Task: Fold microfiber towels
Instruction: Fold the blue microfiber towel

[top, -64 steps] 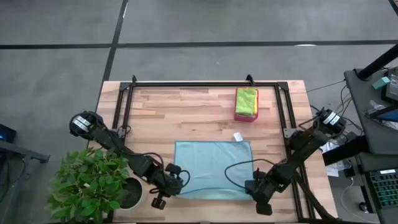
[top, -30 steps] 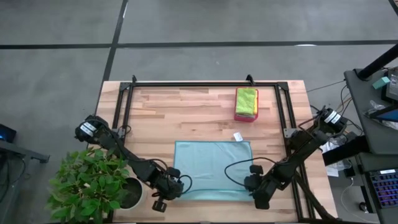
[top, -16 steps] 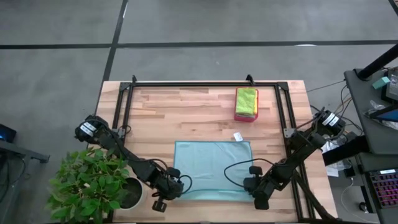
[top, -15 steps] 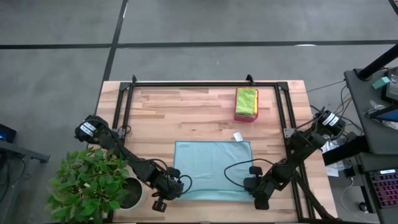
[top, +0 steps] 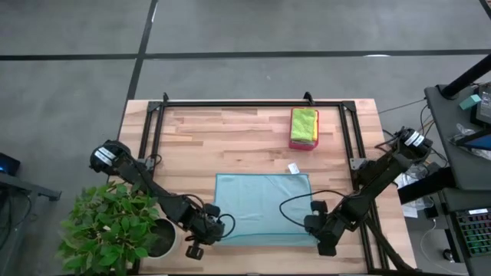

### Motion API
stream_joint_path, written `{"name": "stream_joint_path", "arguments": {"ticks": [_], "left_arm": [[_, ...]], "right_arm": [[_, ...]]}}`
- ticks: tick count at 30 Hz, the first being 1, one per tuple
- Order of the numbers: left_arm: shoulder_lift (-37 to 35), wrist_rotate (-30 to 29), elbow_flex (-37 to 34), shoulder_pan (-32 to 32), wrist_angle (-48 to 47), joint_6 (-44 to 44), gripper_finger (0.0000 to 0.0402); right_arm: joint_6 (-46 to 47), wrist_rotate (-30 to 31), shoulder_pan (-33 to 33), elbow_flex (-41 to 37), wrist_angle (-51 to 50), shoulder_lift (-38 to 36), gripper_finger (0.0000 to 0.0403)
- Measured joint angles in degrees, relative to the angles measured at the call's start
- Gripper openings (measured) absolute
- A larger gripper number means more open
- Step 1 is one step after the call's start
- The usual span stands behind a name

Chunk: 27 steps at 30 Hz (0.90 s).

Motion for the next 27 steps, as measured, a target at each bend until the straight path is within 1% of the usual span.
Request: {"name": "stream_joint_path", "arguments": {"ticks": [6,9,14,19,27], "left_arm": [[-3.3,-5.0,-0.3,1.5,-5.6,-1.2,0.0],[-4.0,-6.2,-0.3,3.0,-9.3,-1.4,0.0],[-4.1,-6.6,-0.7,6.2,-12.5,-1.4,0.0],[-4.1,-8.8,-0.9,9.6,-15.5,-1.1,0.0],[-4.1,-8.9,-1.0,15.3,-19.0,2.7,0.0]], "right_arm": [[-0.7,2.7,-2.1,2.5,-10.9,-1.9,0.0009],[-1.9,3.7,-4.1,2.7,-14.6,-2.6,0.0009],[-6.4,4.2,-8.4,2.7,-17.8,-3.0,0.0009],[-11.4,4.1,-13.1,2.7,-21.1,-3.4,0.0009],[-18.4,4.1,-20.3,2.7,-24.1,-5.5,0.0009]]}}
